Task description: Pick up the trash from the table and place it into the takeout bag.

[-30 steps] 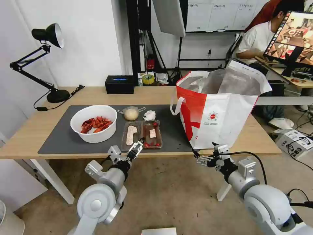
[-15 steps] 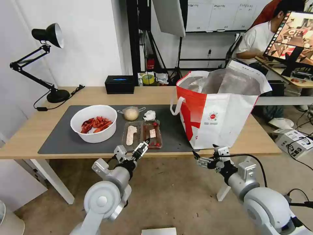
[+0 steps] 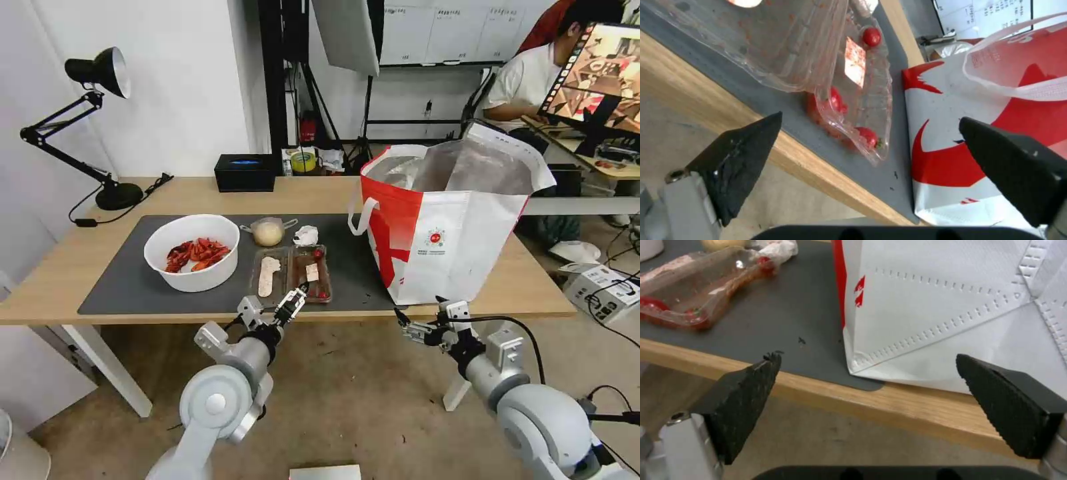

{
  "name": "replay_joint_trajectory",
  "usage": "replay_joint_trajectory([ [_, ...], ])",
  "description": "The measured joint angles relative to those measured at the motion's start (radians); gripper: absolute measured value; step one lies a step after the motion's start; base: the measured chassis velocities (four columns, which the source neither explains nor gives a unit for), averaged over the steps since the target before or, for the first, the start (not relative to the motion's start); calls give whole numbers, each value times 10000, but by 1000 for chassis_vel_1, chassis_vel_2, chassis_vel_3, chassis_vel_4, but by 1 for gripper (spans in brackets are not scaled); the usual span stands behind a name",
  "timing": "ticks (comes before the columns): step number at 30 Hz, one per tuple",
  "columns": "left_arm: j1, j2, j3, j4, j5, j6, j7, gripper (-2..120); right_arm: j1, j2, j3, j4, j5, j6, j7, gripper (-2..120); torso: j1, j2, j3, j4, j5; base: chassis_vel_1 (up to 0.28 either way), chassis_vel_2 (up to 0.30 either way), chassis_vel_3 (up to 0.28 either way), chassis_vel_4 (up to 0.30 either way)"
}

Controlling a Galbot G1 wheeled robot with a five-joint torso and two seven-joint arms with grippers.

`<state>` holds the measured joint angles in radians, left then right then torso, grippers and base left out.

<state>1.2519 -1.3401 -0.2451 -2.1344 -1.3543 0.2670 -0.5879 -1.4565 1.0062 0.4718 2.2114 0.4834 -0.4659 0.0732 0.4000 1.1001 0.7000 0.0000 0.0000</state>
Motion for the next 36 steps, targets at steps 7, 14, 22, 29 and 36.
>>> replay_joint_trajectory([
  [7, -185, -26, -67, 115, -178, -24, -40, 100, 4, 0, 1, -69, -21, 25, -4, 100, 0, -1, 0, 0, 0, 0, 0, 0, 0],
  [14, -343, -45, -57, 300, -282, -29, -132, 100, 5, 45, -43, -90, -68, 28, -5, 100, 0, 0, 0, 0, 0, 0, 0, 0, 0],
  [22, -554, -60, -66, 470, -418, -32, -334, 100, -4, 65, -42, -138, -87, 29, -5, 100, 0, -1, 0, 0, 0, 0, 0, 0, 0],
  [29, -679, -77, -153, 515, -784, -9, -750, 100, -6, 138, -74, -187, -150, 44, -5, 100, 0, -1, 0, 0, 0, 0, 0, 0, 0],
  [36, -733, -93, -308, 567, -883, 1, -829, 100, -12, 183, -121, -247, -203, 71, -5, 100, 0, -1, 0, 0, 0, 0, 0, 0, 0],
])
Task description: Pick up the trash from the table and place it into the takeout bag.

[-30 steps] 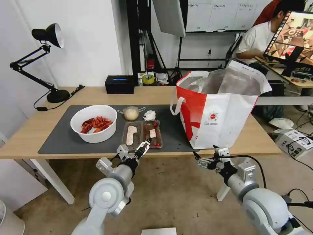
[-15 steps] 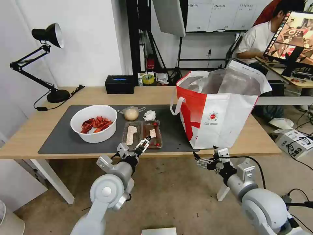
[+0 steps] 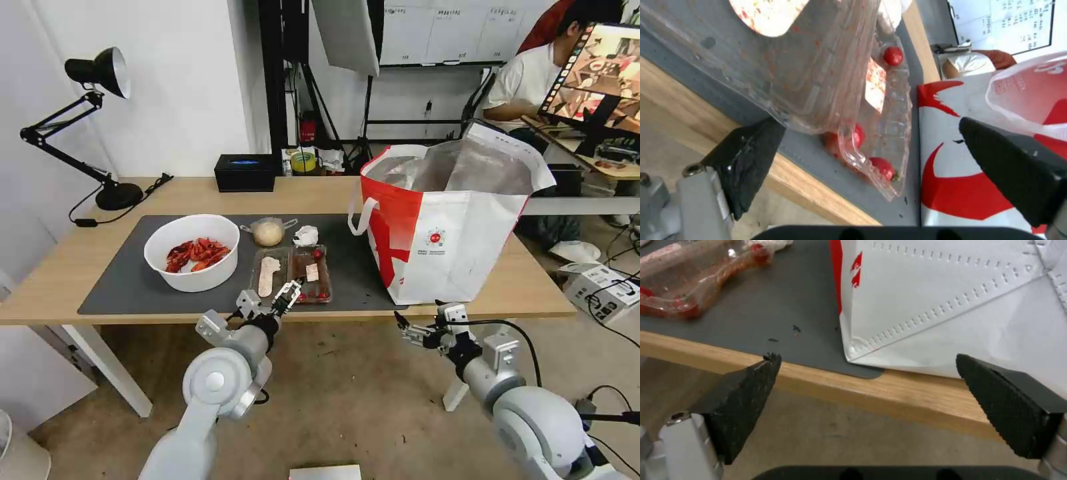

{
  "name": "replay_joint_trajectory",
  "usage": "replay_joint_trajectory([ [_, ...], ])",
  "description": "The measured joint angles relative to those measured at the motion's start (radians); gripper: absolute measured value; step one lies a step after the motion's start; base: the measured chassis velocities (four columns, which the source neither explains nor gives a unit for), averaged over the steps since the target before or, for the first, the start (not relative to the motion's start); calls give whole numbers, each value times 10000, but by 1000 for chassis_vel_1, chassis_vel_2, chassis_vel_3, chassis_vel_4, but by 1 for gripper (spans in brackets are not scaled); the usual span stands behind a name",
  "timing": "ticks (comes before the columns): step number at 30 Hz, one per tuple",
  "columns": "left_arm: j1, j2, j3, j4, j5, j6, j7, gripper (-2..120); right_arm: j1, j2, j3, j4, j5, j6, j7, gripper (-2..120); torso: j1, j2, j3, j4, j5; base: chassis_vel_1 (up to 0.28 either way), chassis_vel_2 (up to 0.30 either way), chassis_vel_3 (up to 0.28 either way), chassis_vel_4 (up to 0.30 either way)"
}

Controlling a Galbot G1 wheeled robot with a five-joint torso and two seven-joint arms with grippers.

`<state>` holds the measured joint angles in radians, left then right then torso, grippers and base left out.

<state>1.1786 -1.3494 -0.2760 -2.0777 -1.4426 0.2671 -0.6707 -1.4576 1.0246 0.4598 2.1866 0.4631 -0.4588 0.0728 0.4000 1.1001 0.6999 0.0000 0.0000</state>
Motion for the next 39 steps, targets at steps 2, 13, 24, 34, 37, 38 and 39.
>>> replay_joint_trajectory([
  [2, -1, 0, -48, 12, -9, -12, -22, 100, -17, 15, -7, -1, -15, 4, 0, 100, 0, 0, 0, 0, 0, 0, 0, 0, 0],
  [13, 36, -27, -297, -69, -7, -322, 46, 100, -126, 69, -62, -6, -83, 22, 0, 100, 0, -2, 1, 1, -1, 0, 0, 0, 0],
  [24, -124, 64, -499, -195, -57, -634, 628, 100, -252, 90, -79, -9, -152, 66, -5, 100, 0, -2, 1, 1, -1, 0, 0, 0, 0],
  [34, -256, 121, -533, -224, -144, -669, 976, 100, -247, 111, -94, -47, -171, 73, -7, 100, 0, -2, 1, 1, -1, 0, 0, 0, 0],
  [37, -552, 162, -697, -128, -322, -670, 1074, 100, -251, 134, -106, -69, -190, 78, -9, 100, 0, -2, 1, 1, 0, 0, 0, 0, 0],
  [38, -552, 162, -697, -128, -322, -670, 1074, 100, -251, 134, -106, -69, -190, 78, -9, 100, 0, -2, 1, 1, 0, 0, 0, 0, 0],
  [39, -638, 193, -716, -102, -387, -670, 1074, 100, -252, 134, -106, -75, -192, 79, -9, 100, 0, -2, 1, 1, 0, 0, 0, 0, 0],
])
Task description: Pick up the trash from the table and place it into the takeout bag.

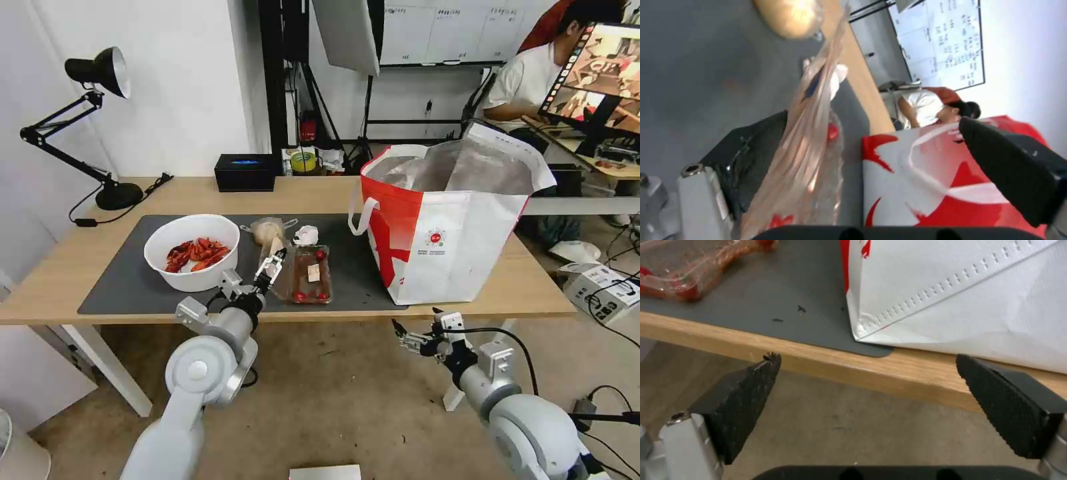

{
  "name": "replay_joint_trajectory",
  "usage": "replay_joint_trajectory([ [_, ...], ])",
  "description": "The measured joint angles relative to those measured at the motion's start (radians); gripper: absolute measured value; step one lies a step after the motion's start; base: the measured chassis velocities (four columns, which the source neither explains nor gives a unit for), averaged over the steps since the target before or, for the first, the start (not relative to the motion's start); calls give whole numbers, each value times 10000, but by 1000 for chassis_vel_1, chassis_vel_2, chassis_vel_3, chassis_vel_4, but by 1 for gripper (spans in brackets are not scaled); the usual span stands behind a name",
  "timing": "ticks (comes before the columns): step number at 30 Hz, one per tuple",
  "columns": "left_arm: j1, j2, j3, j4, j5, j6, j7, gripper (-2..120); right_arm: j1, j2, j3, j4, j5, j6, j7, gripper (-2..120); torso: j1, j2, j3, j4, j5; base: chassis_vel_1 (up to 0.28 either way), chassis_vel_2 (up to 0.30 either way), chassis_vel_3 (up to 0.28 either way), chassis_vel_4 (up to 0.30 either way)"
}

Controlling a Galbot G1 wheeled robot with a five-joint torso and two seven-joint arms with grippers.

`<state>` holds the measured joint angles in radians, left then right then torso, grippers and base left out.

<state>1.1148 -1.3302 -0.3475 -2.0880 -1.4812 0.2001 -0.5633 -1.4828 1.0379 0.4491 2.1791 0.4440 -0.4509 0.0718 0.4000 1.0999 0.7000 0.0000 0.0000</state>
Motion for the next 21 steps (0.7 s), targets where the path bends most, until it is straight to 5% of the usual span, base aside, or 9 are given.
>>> replay_joint_trajectory([
  [21, -730, -88, 726, 483, -114, -211, 274, 100, -99, 174, 101, -59, -91, 18, 0, 100, 0, 1, 0, 0, 1, 0, 0, 0, 0],
])
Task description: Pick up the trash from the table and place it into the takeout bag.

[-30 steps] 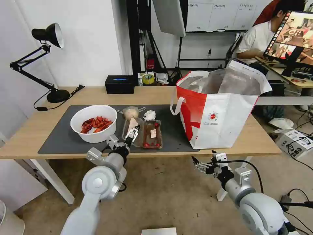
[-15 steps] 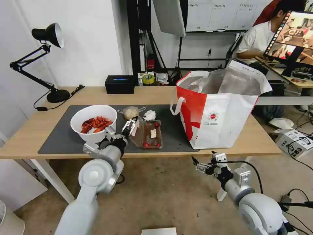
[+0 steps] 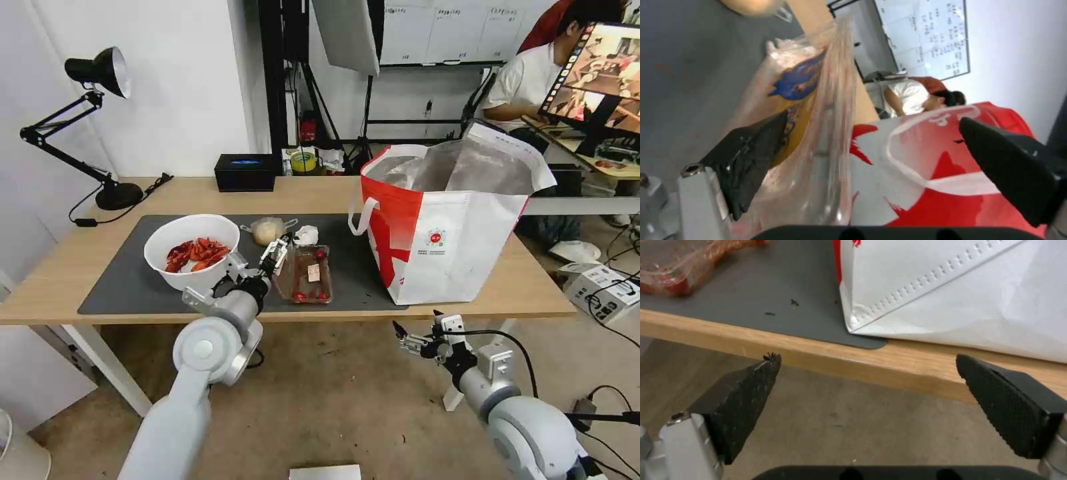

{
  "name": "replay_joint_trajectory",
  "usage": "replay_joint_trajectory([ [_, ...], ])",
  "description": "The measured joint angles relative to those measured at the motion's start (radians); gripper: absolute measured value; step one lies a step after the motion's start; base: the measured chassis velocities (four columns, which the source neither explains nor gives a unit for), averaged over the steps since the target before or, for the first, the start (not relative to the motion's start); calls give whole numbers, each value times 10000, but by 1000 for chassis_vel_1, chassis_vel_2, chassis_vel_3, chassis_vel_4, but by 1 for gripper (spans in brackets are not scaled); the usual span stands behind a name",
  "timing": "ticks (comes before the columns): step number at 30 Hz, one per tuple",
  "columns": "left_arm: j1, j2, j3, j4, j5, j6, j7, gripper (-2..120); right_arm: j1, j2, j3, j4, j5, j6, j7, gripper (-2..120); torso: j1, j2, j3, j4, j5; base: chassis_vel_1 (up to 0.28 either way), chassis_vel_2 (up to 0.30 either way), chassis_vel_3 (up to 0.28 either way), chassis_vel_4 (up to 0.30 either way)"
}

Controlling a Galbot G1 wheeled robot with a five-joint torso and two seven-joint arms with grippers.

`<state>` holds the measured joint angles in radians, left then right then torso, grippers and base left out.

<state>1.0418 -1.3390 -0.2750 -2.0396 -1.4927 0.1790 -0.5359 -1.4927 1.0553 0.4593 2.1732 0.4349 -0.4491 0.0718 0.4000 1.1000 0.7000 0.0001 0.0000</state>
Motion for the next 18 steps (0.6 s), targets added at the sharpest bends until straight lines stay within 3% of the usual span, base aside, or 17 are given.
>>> replay_joint_trajectory([
  [18, -817, 290, 1034, 460, 368, -80, 130, 100, -99, -33, 278, 101, 105, 3, -5, 100, 1, 0, 0, -2, 0, 0, 0, 0, 0],
])
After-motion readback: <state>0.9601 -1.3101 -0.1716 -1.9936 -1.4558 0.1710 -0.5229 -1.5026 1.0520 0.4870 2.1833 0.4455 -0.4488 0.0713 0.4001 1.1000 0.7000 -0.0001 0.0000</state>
